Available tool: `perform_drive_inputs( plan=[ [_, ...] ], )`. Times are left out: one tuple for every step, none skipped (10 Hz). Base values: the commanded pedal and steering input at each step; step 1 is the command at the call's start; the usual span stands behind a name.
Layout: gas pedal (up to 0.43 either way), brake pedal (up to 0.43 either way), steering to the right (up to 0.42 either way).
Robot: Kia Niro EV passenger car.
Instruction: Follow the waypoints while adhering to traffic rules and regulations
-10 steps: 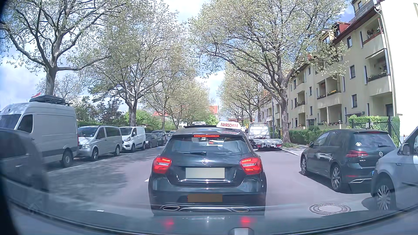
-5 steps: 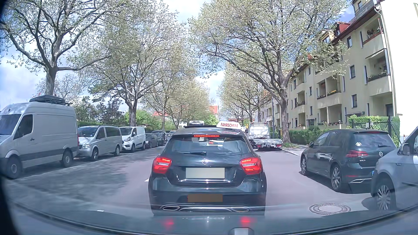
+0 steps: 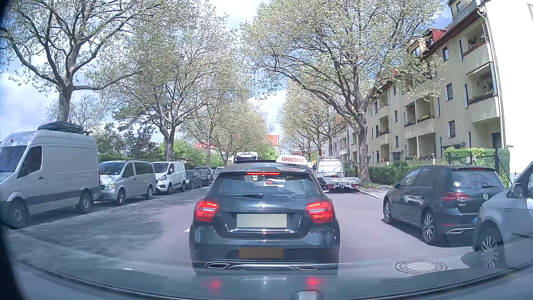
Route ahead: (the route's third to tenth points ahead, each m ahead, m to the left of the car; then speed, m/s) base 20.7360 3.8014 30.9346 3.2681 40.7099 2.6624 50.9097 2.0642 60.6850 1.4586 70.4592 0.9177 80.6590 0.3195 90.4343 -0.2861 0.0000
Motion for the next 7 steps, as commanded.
perform_drive_inputs(
  plan=[
    [0.0,0.39,-0.004],
    [0.0,0.39,-0.004],
    [0.0,0.39,-0.004],
    [0.0,0.39,-0.004],
    [0.0,0.39,-0.004],
    [0.0,0.39,-0.004],
    [0.0,0.39,-0.004]
  ],
)
